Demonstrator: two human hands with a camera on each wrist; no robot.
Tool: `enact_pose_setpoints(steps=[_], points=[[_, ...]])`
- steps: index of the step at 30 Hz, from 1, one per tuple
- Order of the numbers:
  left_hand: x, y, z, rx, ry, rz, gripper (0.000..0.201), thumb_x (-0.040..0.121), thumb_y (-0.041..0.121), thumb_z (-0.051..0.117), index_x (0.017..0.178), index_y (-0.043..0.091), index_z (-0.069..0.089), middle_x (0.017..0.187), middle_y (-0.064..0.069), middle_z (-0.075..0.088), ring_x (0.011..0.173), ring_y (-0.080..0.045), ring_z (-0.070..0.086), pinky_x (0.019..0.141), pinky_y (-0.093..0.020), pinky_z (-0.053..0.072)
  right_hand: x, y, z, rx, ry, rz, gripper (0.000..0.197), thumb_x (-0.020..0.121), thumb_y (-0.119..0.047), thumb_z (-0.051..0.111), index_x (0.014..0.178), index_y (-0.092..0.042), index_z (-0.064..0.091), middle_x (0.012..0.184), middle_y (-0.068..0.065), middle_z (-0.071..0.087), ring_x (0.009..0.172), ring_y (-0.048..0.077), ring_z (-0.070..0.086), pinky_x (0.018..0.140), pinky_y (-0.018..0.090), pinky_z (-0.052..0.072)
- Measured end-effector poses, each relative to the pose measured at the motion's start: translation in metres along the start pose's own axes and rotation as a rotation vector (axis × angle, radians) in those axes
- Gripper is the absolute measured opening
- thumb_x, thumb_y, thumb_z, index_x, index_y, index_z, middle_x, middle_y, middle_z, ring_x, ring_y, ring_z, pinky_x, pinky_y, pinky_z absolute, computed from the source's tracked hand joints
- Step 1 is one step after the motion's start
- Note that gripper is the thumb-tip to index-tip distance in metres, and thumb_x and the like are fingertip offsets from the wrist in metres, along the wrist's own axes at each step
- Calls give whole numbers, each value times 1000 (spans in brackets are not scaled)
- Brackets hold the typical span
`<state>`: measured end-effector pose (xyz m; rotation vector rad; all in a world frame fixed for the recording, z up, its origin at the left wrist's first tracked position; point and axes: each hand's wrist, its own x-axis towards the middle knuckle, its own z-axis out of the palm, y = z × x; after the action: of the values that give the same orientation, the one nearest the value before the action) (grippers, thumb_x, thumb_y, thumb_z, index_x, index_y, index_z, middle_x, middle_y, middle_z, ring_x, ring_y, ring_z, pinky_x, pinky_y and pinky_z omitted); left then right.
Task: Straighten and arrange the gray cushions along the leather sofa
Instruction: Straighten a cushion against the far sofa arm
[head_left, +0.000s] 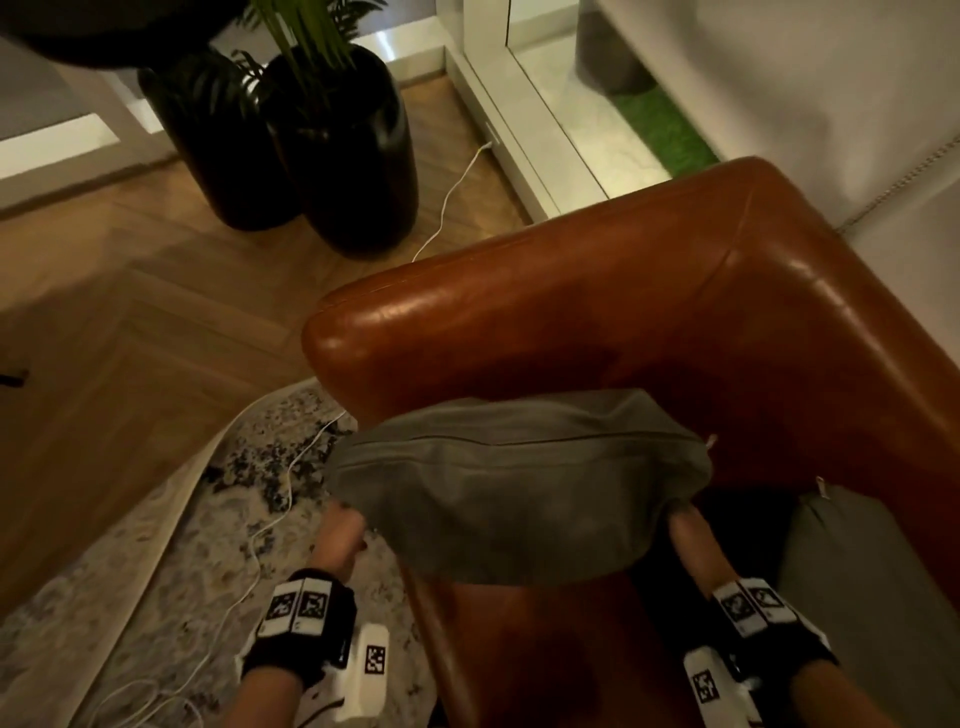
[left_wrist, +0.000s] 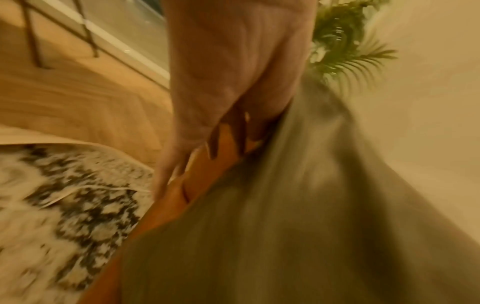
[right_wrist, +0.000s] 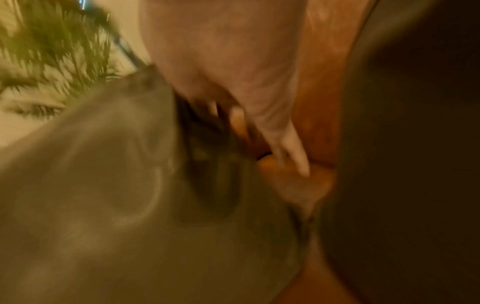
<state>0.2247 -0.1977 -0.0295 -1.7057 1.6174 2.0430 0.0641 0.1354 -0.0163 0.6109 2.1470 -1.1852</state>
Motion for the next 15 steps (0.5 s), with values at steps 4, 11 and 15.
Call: enact_pose_setpoints(steps=[4,11,15], points=[[-30,39,-9,10,262,384,42,100,23,38,142,20,35,145,-7,40,127,-23,44,94,-33,39,-11,-13,-28,-89,224,-216,37,96,-11,40,133,-6,45,136,19,46,122,36,44,101,39,33],[-40,83,54,1065,-37,1112,51,93,41,34,135,16,46,136,-8,52,127,-26,46,104,-44,35,-26,-91,-1,-790,59,-1057,48,94,-38,38,137,-18,43,142,5,46,136,25,34,110,47,23],[-29,83,72,1270,-100,856,37,96,35,42,128,19,52,133,-2,52,125,-22,42,101,-41,27,-33,-101,32,-1101,-176,-814,48,95,-34,44,139,-16,37,147,2,37,140,18,25,113,41,11]])
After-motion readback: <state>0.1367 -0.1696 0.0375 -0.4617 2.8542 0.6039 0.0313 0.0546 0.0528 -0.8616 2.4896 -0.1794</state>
